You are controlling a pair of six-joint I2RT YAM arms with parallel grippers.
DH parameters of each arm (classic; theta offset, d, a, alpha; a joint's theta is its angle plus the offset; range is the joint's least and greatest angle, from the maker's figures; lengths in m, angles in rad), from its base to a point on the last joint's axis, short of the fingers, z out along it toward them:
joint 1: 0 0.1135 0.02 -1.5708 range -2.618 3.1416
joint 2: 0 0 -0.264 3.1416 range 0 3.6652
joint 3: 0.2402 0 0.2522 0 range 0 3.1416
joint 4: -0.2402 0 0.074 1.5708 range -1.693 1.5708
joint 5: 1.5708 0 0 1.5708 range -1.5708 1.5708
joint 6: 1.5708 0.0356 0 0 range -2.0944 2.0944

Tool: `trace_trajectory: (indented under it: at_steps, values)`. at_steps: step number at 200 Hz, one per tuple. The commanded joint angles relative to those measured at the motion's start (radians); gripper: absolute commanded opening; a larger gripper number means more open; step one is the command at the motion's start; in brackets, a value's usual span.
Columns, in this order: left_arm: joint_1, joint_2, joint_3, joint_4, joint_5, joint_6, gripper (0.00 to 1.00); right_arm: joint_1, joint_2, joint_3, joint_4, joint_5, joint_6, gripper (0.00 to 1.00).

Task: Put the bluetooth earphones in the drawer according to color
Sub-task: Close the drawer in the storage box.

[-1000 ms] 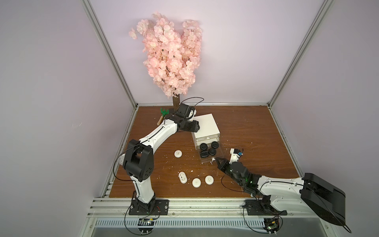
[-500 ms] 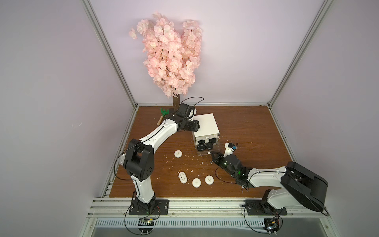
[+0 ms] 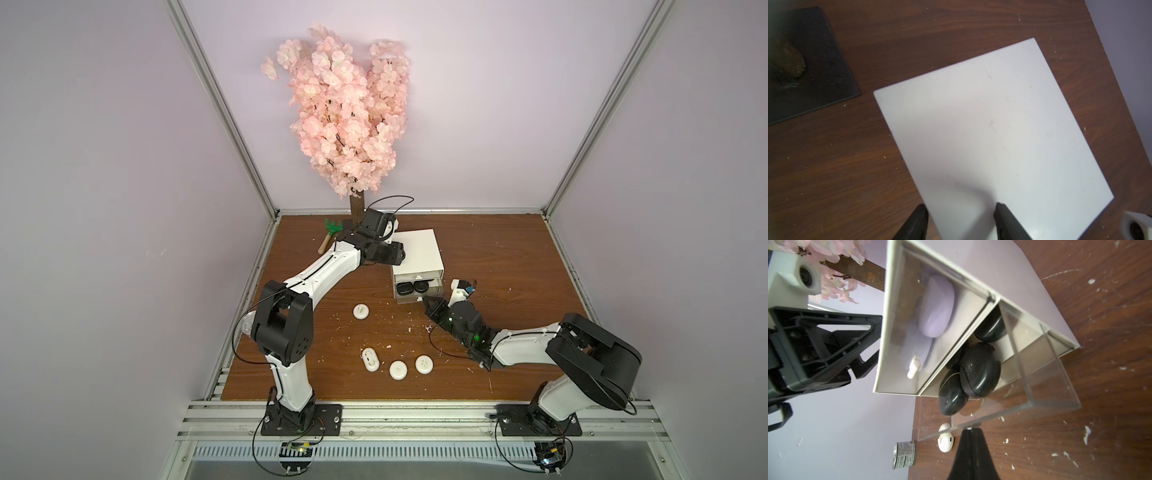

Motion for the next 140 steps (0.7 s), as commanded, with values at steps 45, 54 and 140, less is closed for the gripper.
trace_trajectory:
  at_steps: [45,54,140]
  values:
    - [-0.037,0.052,-0.018,-0.103,0.02,0.018,0.54,-0.036,0.065,0.076,0.076,-0.001,-0.01,0.0]
    - [-0.039,0.052,-0.018,-0.103,0.019,0.019,0.54,-0.04,0.076,0.082,0.086,0.0,-0.007,0.0]
    - [-0.04,0.049,-0.018,-0.102,0.023,0.018,0.54,-0.053,0.145,0.09,0.189,0.029,0.036,0.0]
